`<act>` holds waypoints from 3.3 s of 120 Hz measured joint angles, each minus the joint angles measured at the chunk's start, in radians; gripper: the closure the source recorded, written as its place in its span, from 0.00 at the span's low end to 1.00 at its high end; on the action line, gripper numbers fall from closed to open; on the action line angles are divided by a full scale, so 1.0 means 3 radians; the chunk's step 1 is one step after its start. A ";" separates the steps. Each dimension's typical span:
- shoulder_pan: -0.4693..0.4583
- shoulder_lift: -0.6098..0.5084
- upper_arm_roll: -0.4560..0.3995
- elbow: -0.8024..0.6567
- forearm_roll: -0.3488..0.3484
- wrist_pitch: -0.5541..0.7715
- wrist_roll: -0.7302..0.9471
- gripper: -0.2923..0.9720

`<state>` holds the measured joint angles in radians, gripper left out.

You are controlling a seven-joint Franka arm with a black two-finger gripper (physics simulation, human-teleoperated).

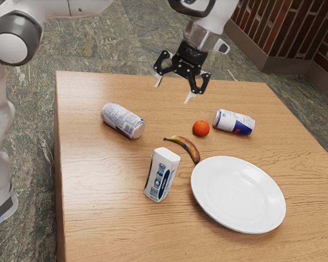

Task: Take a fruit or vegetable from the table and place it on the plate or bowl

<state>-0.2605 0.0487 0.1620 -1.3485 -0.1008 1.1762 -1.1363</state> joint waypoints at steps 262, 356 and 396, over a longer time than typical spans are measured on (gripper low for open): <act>0.0329 0.0450 0.0258 -0.1553 -0.0632 0.2709 -0.2436 0.23; 0.0352 0.0608 0.0257 -0.1607 -0.0699 0.2940 -0.2381 0.55; 0.0351 0.0630 0.0257 -0.1655 -0.0792 0.3009 -0.2372 0.58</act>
<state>-0.1553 0.2376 0.2392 -1.8449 -0.3385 2.0789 -1.8479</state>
